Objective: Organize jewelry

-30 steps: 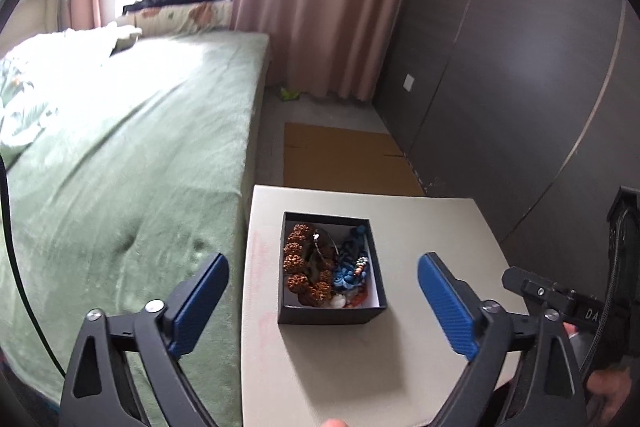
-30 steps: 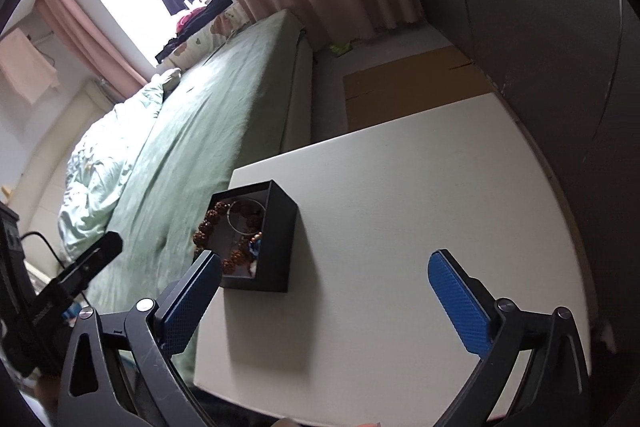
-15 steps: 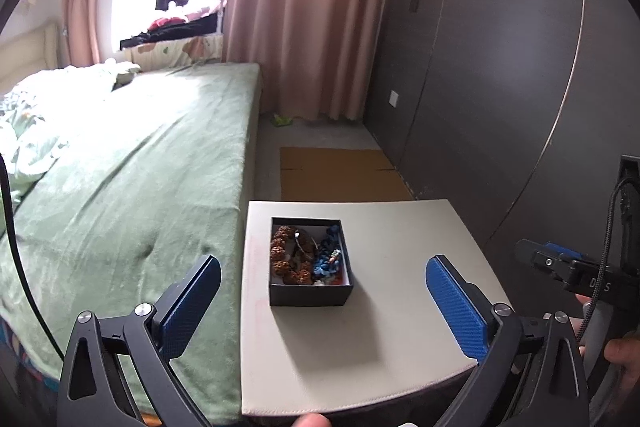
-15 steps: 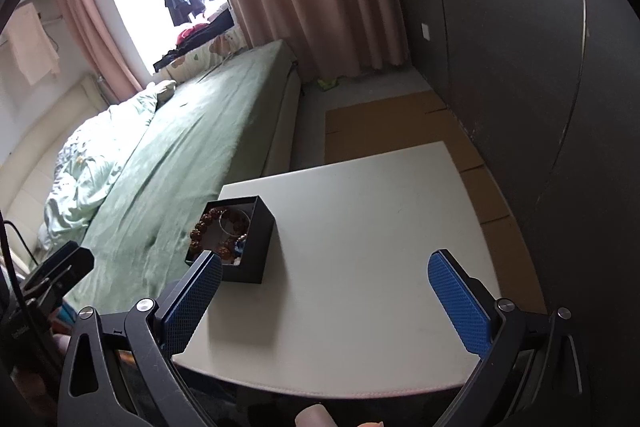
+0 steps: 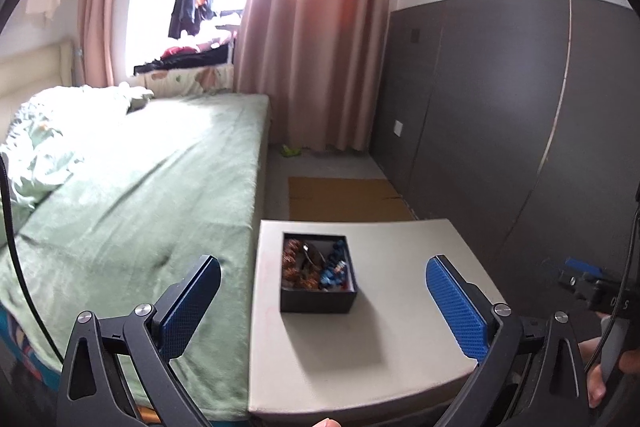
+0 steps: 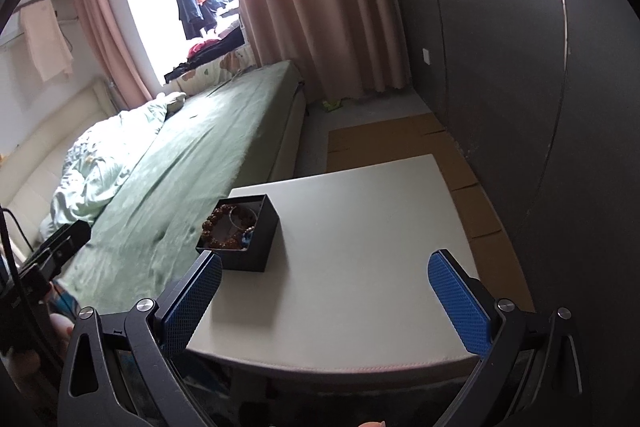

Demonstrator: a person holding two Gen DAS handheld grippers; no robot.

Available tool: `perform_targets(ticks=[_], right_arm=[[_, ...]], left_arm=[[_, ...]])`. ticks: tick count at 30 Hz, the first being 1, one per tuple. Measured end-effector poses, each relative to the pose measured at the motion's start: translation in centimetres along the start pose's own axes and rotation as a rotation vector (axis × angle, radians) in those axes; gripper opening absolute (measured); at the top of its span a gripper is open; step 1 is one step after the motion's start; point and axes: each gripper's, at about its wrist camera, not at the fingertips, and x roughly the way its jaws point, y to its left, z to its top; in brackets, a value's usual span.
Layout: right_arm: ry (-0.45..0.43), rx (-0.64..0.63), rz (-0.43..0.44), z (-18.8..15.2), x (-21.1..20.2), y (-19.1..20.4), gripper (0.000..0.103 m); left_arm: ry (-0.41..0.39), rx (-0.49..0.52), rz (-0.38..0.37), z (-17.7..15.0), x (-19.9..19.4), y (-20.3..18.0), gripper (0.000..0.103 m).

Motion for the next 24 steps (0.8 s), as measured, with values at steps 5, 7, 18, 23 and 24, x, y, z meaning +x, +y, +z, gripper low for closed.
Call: perform_targets(ticks=[5,7,18,23,24], right_arm=[[-0.013,-0.004,-0.005,-0.9,-1.4,-0.1,0.103],[0.0,-0.011,-0.01,-1.4,-1.5,-0.1,0.103],[0.039,-0.027,-0.005,-3.3,-0.9,0.1,0.103],[0.025,-0.03,-0.005,-3.3,-1.1,0.2,0.103],[0.024,-0.029,-0.007,-3.3,-1.1,0.2,0.103]], left_arm=[[0.027,0.017,-0.006,-1.0,0.4,-0.3,0.102],[0.027,0.003,-0.015,-1.2,0.3,-0.2,0.102],[0.021,0.011,0.006,-2.0,0.4,-0.6,0.102],[0.017,0.016,0.004,-2.1,0.3,-0.8,0.102],[0.017,0.019,0.005,-2.1,0.2,-0.9,0.102]])
